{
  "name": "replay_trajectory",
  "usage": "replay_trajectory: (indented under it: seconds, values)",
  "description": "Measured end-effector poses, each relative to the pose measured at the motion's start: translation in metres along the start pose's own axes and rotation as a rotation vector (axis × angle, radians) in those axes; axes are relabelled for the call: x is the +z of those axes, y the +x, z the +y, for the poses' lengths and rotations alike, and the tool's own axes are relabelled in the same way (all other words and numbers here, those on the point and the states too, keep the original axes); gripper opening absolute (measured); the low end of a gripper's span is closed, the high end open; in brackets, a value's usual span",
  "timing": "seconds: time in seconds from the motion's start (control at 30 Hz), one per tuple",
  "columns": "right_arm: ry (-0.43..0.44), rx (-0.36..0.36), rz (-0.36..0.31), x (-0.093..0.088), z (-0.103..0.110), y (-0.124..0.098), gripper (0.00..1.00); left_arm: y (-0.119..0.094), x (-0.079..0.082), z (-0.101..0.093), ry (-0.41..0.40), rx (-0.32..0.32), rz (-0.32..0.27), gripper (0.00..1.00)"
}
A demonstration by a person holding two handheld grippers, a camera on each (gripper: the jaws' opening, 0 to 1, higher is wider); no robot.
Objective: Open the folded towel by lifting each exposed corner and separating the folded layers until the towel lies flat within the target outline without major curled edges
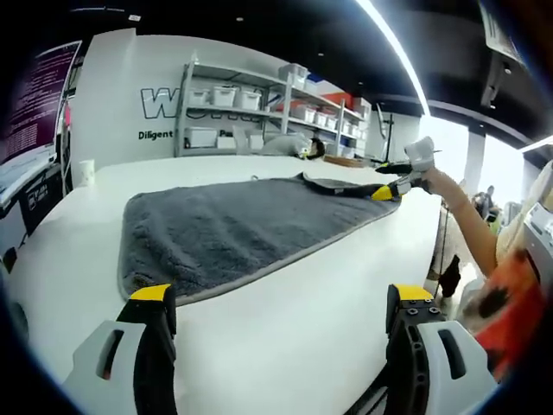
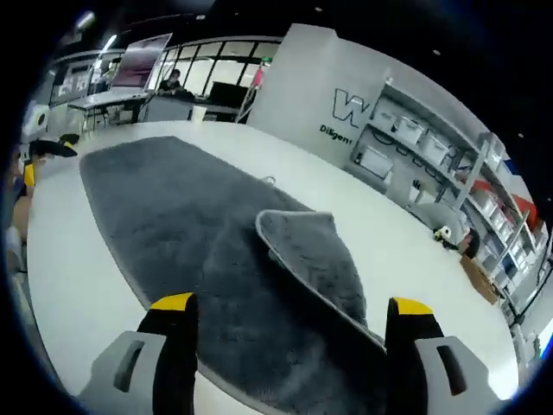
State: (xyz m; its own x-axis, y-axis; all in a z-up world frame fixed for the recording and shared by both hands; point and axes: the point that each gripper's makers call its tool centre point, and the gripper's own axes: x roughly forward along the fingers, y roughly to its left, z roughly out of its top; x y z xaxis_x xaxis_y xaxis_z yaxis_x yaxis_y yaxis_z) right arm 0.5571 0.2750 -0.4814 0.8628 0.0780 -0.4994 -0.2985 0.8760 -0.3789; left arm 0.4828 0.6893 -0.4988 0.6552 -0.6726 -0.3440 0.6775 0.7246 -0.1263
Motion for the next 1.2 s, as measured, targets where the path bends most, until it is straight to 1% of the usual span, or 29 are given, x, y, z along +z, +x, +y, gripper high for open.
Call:
replay_trajectory:
  seconds: [0.07,0.13,0.17,0.2,0.23,0.27,0.3,0.33,0.4,0.47,0.57,0.6,0.63,0.73,0.8,0.83,0.97,1.1,1.17,1.2]
  values:
    - [-0.005,0.022,-0.008,0.006,0.006,0.009,0.74,-0.002,0.0,0.001,-0.002,0.005,0.001,0.99]
    - [-0.005,0.06,-0.018,0.012,0.014,0.02,0.61,-0.005,0.0,0.003,-0.002,0.008,0.0,0.99]
    - [-0.015,0.079,-0.016,0.014,0.017,0.024,0.53,-0.006,0.0,0.003,-0.002,0.011,0.0,0.99]
    - [-0.017,0.083,-0.015,0.014,0.018,0.026,0.44,-0.007,0.0,0.003,-0.001,0.012,0.0,0.99]
    - [-0.025,0.092,-0.015,0.017,0.021,0.034,0.4,-0.008,0.001,0.004,0.0,0.015,-0.001,0.99]
    - [-0.028,0.094,-0.015,0.018,0.021,0.036,0.38,-0.009,0.001,0.004,0.001,0.018,-0.002,0.99]
    - [-0.043,0.102,-0.011,0.019,0.023,0.043,0.38,-0.009,0.001,0.005,0.001,0.021,-0.002,0.99]
    - [-0.046,0.103,-0.009,0.02,0.023,0.045,0.38,-0.01,0.001,0.005,0.002,0.022,-0.001,0.99]
    - [-0.064,0.106,0.002,0.022,0.023,0.058,0.36,-0.011,0.001,0.005,0.003,0.024,-0.001,0.98]
    - [-0.077,0.102,0.005,0.026,0.021,0.068,0.3,-0.011,0.0,0.004,0.005,0.026,0.002,0.98]
    - [-0.102,0.112,0.008,0.029,0.02,0.083,0.14,-0.012,-0.003,0.003,0.004,0.027,0.01,0.98]
    - [-0.105,0.115,0.009,0.03,0.021,0.087,0.1,-0.012,-0.005,0.003,0.004,0.027,0.013,0.98]
    - [-0.108,0.117,0.011,0.03,0.022,0.09,0.08,-0.013,-0.005,0.003,0.003,0.028,0.015,0.98]
    - [-0.144,0.117,0.05,0.025,0.024,0.103,0.1,-0.017,-0.005,0.008,-0.012,0.043,0.003,0.98]
    - [-0.158,0.112,0.062,0.022,0.024,0.106,0.04,-0.02,-0.004,0.01,-0.015,0.049,-0.002,0.98]
    - [-0.161,0.103,0.063,0.021,0.022,0.107,0.0,-0.021,-0.004,0.012,-0.015,0.053,-0.003,0.97]
    - [-0.157,0.069,0.036,0.026,0.015,0.102,0.0,-0.024,-0.006,0.016,-0.021,0.068,-0.002,0.97]
    - [-0.134,0.012,-0.016,0.041,-0.003,0.094,0.0,-0.024,-0.007,0.02,-0.03,0.08,-0.004,0.97]
    - [-0.125,-0.044,-0.037,0.05,-0.024,0.088,0.0,-0.024,-0.006,0.021,-0.033,0.08,-0.012,0.97]
    - [-0.125,-0.054,-0.039,0.052,-0.03,0.086,0.0,-0.024,-0.005,0.021,-0.034,0.08,-0.015,0.97]
